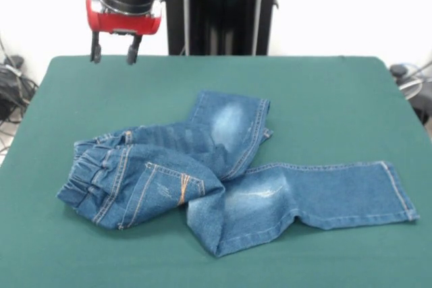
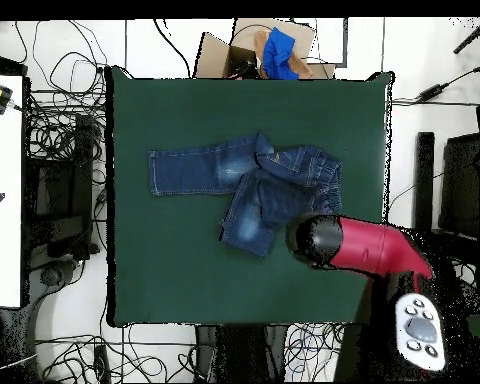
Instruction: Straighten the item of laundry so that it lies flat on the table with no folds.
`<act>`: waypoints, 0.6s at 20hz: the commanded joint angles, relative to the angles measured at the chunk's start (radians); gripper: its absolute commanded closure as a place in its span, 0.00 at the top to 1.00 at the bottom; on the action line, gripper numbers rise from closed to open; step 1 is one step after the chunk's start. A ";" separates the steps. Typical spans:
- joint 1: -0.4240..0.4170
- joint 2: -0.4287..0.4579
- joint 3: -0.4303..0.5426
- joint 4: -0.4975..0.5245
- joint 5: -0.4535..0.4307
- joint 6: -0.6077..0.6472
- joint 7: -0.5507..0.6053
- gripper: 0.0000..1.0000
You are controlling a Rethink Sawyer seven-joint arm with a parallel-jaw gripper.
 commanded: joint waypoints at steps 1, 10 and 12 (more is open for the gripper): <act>-0.055 -0.090 0.020 0.475 -0.079 -0.254 0.156 1.00; -0.056 -0.075 -0.006 0.672 -0.113 -0.612 0.290 1.00; -0.066 -0.070 -0.008 0.733 -0.110 -0.674 0.302 1.00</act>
